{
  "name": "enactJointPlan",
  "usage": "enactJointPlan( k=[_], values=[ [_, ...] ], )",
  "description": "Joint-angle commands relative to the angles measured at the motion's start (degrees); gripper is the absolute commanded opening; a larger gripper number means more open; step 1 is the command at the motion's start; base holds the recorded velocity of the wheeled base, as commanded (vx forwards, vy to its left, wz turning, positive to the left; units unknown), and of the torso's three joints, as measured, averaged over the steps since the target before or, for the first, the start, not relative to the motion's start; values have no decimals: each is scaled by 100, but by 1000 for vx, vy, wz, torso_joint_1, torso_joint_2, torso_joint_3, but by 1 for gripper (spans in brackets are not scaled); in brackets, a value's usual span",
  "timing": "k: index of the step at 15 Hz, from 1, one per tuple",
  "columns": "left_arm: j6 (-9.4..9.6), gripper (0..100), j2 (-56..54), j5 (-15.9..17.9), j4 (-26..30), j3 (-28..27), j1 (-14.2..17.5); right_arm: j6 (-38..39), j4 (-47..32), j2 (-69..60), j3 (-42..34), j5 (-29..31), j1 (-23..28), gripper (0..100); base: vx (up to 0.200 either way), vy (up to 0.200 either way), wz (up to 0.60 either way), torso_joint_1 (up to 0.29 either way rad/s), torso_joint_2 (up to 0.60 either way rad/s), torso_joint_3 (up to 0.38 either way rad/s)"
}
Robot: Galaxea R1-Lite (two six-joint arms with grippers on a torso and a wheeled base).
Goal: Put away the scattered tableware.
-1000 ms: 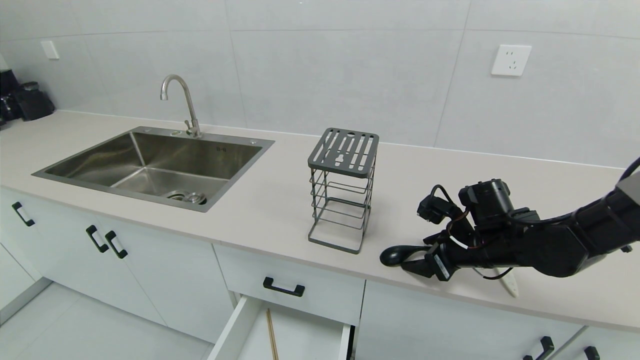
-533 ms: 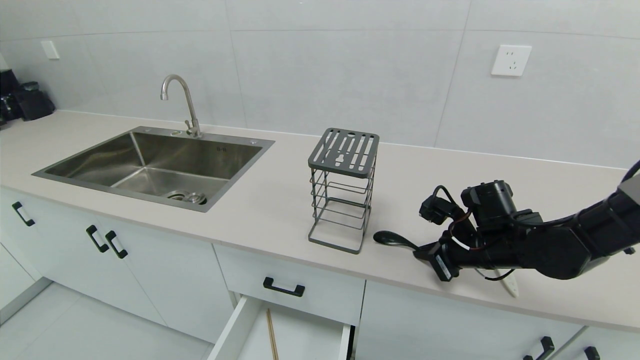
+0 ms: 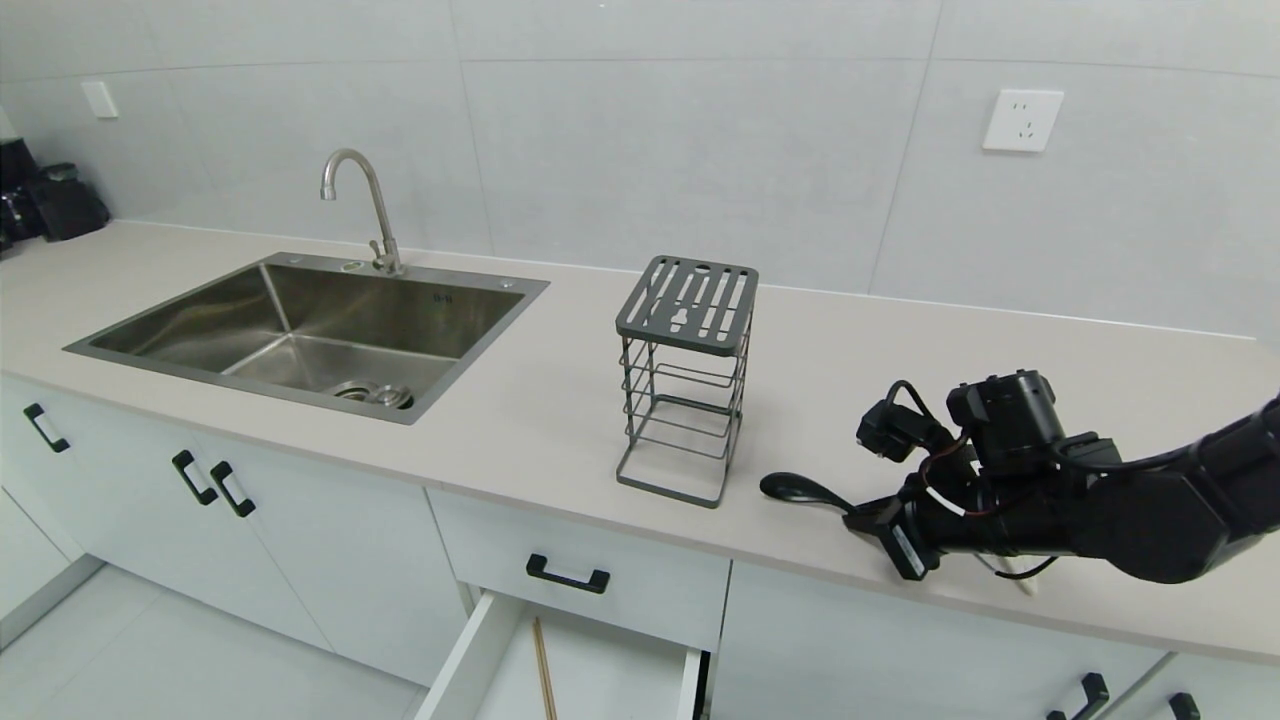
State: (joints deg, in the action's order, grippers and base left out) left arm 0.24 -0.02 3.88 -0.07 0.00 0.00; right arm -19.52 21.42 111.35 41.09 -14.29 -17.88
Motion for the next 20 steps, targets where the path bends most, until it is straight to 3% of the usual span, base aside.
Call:
enactJointPlan(
  k=[1,6,10,17,20],
  values=[
    [2,100,2,-1,-1,0,0,-87,38,-324,-207,-30,-31,0,0,0,0,0,0,0],
    [2,100,2,-1,-1,0,0,-70,55,-579,-400,-39,-479,0,0,0,0,0,0,0],
    [2,100,2,-1,-1,0,0,378,319,-896,-893,-4,-1411,0,0,0,0,0,0,0],
    [2,100,2,-1,-1,0,0,589,337,-1168,-972,22,-2140,0,0,0,0,0,0,0],
    [2,100,2,-1,-1,0,0,1433,530,-1151,-629,392,-3037,0,0,0,0,0,0,0]
  ],
)
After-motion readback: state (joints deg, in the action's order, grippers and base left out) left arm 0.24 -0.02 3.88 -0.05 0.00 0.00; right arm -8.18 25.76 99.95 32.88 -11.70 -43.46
